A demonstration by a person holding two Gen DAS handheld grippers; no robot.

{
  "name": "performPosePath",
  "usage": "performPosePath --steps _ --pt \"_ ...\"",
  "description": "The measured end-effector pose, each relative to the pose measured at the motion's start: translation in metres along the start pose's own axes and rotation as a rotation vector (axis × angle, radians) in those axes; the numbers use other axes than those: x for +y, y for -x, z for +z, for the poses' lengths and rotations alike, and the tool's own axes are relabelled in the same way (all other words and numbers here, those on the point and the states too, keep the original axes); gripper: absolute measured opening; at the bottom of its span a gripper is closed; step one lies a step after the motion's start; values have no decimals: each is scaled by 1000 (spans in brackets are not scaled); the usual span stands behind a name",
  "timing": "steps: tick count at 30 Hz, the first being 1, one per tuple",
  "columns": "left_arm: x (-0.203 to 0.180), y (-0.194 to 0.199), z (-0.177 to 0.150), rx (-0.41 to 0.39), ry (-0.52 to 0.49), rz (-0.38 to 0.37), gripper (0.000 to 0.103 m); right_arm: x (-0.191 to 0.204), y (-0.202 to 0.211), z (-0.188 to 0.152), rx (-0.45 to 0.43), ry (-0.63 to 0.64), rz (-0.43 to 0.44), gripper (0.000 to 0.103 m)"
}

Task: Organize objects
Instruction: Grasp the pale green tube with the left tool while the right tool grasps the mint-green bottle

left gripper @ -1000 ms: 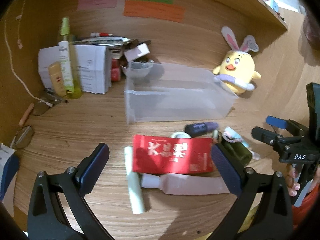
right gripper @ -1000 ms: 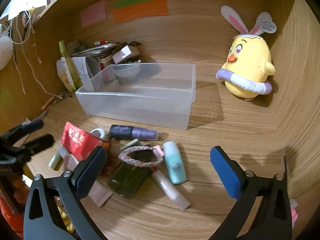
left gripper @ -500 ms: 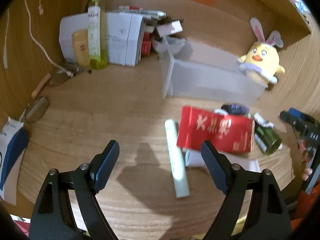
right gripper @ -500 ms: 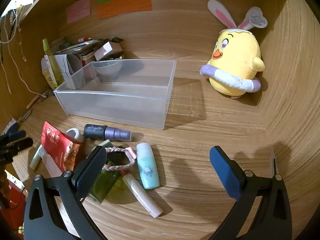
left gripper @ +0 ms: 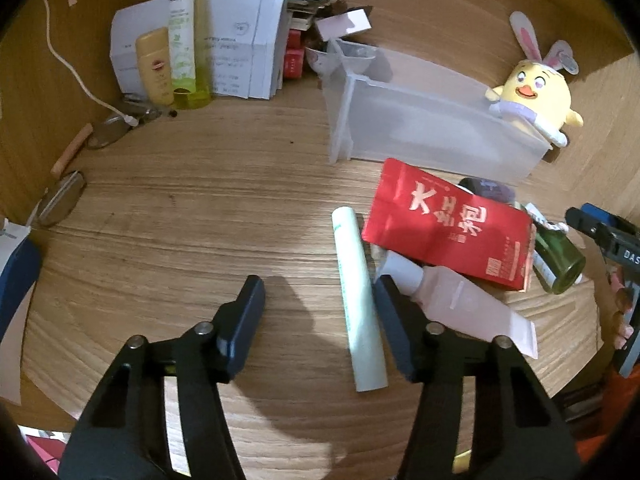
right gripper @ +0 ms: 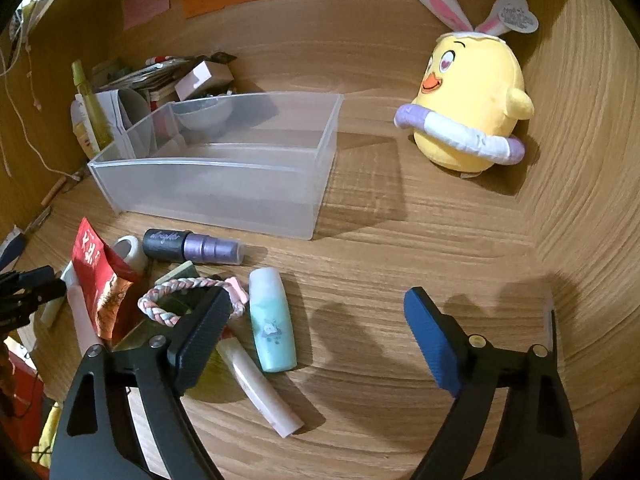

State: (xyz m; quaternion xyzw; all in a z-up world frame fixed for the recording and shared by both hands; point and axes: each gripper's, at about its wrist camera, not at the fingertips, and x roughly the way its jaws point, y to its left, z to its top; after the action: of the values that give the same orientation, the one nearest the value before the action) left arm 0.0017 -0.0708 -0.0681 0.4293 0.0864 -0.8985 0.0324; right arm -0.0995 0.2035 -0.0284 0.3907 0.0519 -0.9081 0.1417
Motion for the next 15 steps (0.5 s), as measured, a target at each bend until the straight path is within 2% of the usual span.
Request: performPosePath --steps 3,7,9,15 --pt "1 1 -1 -4 -11 21 46 1 2 -3 3 15 7 87" --pt "1 -2 1 -13 -23 54 43 6 -1 -6 17 49 9 87" --pt "1 -5 4 -19 -27 64 38 7 -7 -5 28 58 7 87" --pt "2 -11 9 -41 -46 104 15 9 -30 -2 76 65 5 63"
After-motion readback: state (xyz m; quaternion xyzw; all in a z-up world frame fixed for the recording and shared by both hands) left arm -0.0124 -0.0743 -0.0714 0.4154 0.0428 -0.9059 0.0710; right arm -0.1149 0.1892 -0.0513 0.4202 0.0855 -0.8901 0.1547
